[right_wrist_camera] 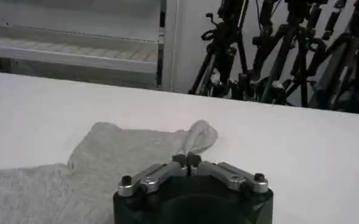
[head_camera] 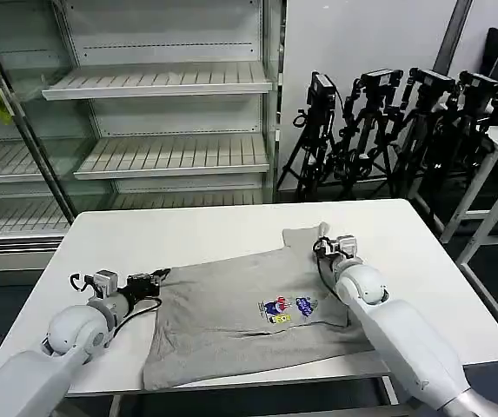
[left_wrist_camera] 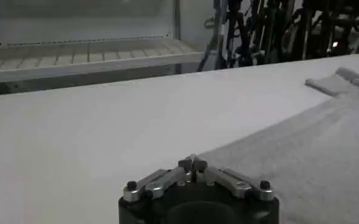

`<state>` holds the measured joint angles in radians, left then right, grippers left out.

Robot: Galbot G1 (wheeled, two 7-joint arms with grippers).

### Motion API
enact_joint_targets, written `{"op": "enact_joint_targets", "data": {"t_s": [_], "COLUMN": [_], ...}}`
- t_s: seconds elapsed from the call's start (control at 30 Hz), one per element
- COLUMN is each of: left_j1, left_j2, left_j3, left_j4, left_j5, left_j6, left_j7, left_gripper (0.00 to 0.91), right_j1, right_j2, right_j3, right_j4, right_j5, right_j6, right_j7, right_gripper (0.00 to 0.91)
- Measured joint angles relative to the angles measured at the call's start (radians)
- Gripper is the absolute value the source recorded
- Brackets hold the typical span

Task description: Fold and organize the clothes.

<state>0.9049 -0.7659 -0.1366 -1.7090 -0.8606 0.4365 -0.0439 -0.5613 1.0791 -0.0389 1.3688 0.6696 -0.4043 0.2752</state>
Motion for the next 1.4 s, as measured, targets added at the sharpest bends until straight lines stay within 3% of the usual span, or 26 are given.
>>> {"op": "enact_joint_targets", "data": {"t_s": [0.73,1.4], "left_j1": [0.058,0.192], "left_j2": [-0.009,0.014], "left_j3": [-0.087,-0.214], "left_j4": [-0.115,-0.239], "left_j5": [-0.022,-0.031], "left_j6": [-0.013,-0.033], "left_j7": [0.006,0.022], "left_gripper": [0.030,0.030], "right_j1": [-0.130,-0.414], "right_j2": [-0.085,-0.210], "right_j3": [0.110,0.283], "right_j4": [0.185,0.514], "right_j5": [0.022,0.035], "right_j6": [0.080,0.101], "right_j7": [-0.022,-0.027], "right_gripper": [0.000,0.000]}}
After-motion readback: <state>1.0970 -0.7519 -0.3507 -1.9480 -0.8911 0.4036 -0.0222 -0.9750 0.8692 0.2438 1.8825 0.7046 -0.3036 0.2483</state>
